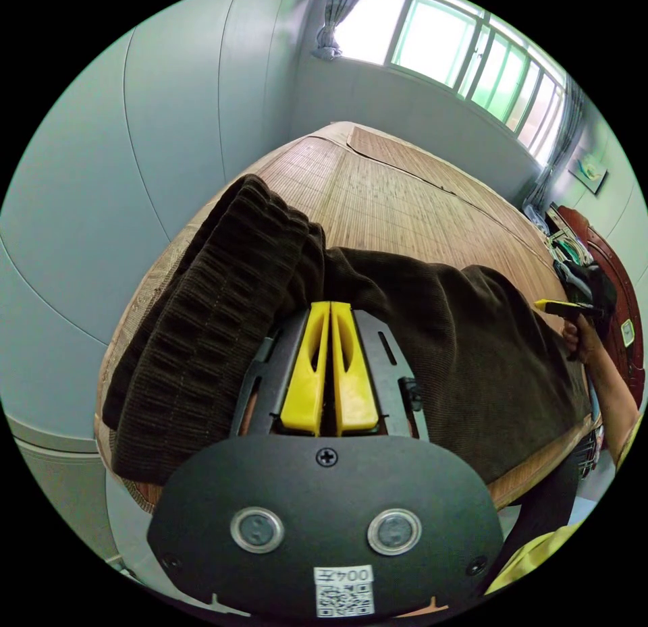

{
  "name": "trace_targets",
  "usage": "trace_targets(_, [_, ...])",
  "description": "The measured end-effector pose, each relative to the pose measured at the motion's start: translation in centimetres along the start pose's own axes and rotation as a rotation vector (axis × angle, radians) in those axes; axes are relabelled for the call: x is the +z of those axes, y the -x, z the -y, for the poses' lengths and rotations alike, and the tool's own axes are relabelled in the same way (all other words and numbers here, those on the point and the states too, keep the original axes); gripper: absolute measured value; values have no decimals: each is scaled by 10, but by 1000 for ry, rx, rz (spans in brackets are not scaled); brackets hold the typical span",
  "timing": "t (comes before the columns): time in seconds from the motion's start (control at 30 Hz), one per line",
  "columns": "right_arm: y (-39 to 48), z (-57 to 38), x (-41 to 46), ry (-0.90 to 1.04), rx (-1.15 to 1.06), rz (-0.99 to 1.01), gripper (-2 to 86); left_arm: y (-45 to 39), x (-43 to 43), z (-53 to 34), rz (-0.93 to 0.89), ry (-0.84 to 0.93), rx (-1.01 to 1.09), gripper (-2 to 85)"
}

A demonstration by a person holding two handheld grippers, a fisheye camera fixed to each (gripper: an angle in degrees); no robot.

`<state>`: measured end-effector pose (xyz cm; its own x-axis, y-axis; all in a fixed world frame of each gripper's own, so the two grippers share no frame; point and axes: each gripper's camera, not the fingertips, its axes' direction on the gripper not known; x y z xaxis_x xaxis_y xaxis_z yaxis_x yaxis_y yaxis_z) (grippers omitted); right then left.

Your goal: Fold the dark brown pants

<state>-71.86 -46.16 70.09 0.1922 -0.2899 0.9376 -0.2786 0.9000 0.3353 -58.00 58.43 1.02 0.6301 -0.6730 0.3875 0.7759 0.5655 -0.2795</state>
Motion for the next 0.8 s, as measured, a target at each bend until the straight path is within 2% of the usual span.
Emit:
trace_targets(0.1, [24,-23,-26,-71,-51,-15,60,-1,-1,-1,1,0,0,6])
trace_targets(0.23, [58,-41,-27,-10,-119,-96,82,-3,-2,-2,1,0,0,6])
trace_targets(0.33, [75,-43,-18,52,-134,-164,50,-4,-3,-3,2,1,0,7])
trace_targets(0.4, [85,-41,-26,28,-123,-228,18,-5,-3,-4,1,1,-1,7])
trace_targets(0.47, [79,-39,-44,-34,1,-372,2,-6,-4,-5,2,0,-1,7])
trace_targets(0.57, [64,-42,-54,13,66,-201,5,-7,-5,-6,1,0,-1,7])
trace_targets(0.8, [108,-121,-149,-185,203,-251,111,-10,-8,-10,-1,1,-2,7])
